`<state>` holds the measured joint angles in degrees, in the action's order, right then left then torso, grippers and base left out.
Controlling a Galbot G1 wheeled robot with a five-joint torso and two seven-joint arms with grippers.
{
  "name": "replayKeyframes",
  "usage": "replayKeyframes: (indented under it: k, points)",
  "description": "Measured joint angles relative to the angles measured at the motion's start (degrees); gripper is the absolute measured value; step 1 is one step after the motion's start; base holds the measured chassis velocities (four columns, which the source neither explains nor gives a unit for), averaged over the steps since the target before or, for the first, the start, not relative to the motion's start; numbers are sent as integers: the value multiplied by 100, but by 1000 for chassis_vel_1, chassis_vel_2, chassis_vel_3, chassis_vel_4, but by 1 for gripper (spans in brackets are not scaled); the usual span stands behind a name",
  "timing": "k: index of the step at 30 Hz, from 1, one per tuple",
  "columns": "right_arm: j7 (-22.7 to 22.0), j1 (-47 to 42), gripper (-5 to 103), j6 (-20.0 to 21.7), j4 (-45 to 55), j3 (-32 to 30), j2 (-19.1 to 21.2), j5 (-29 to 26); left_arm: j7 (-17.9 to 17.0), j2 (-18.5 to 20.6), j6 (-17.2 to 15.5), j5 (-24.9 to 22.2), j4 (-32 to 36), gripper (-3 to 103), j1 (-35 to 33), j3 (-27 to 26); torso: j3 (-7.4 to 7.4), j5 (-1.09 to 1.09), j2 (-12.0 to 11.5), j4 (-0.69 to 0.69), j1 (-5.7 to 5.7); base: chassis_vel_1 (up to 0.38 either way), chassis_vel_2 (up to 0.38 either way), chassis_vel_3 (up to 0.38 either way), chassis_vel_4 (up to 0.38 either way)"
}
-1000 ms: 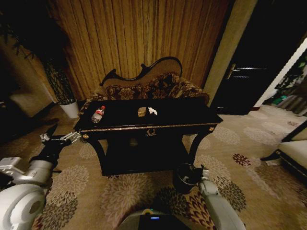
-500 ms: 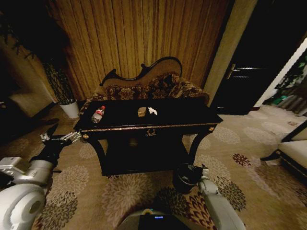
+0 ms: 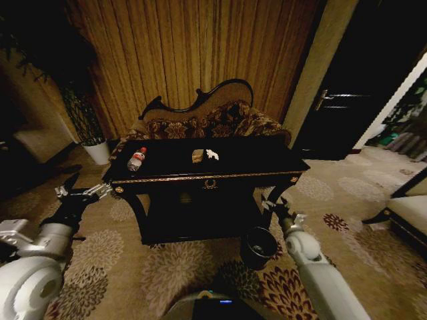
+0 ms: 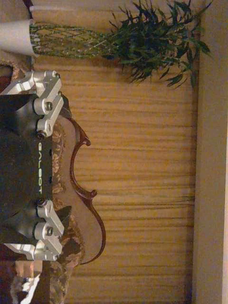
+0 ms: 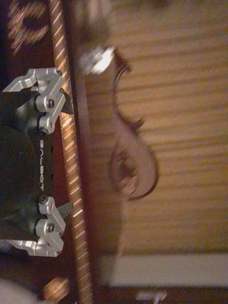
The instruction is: Move to the front of the table and place the trash on the table into the trash bin.
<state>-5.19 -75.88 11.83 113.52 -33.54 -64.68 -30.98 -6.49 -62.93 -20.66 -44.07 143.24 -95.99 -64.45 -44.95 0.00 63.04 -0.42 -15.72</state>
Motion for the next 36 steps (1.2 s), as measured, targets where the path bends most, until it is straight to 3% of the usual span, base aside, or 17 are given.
replayKeyframes:
  k: [10, 36]
  points:
    - [-38, 57, 100, 451, 1178, 60, 206, -226, 148, -80, 4, -11, 0, 100, -26, -71, 0, 0, 0, 0, 0, 0, 0, 0, 0]
    - [-12, 83, 100, 594, 1297, 101, 230, -384, 23, 22, -342, -102, 0, 100, 2, -173, 0, 0, 0, 0, 0, -49, 51, 47, -52]
